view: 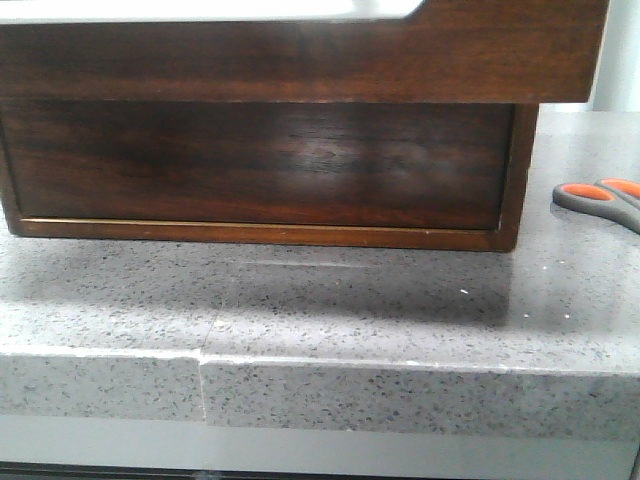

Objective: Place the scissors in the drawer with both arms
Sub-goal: 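Pull the drawer open toward the robot with the left gripper, then lower the right gripper onto the grey-orange scissors and grasp them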

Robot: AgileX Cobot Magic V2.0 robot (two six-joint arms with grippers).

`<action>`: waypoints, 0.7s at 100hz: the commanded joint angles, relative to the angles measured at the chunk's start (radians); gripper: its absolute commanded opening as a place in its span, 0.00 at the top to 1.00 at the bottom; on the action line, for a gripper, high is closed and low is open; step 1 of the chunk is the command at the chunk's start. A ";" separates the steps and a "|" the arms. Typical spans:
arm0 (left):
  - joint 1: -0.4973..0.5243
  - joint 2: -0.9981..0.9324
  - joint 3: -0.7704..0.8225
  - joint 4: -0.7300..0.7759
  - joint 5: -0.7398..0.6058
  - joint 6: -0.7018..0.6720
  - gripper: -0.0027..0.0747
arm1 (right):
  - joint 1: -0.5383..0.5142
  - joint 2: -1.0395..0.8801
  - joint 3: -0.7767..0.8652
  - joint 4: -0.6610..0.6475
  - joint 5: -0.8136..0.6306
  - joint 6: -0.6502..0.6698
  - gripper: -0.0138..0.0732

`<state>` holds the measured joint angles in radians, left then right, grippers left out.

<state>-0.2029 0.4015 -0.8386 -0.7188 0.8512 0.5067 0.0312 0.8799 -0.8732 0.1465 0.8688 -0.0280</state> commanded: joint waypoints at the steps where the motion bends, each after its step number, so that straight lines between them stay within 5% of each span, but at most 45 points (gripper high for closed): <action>1: -0.005 0.009 -0.031 -0.031 -0.007 0.145 0.99 | 0.030 0.097 -0.038 -0.034 -0.064 -0.003 0.35; 23: -0.016 0.003 -0.031 -0.028 -0.009 0.158 0.99 | 0.058 0.325 -0.038 -0.055 -0.128 -0.003 0.33; 70: -0.016 0.003 -0.031 -0.028 0.005 0.158 0.99 | 0.056 0.505 -0.038 -0.055 -0.260 0.040 0.33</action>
<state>-0.2097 0.3948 -0.8386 -0.7104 0.9107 0.6618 0.0865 1.3924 -0.8776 0.1014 0.6669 0.0000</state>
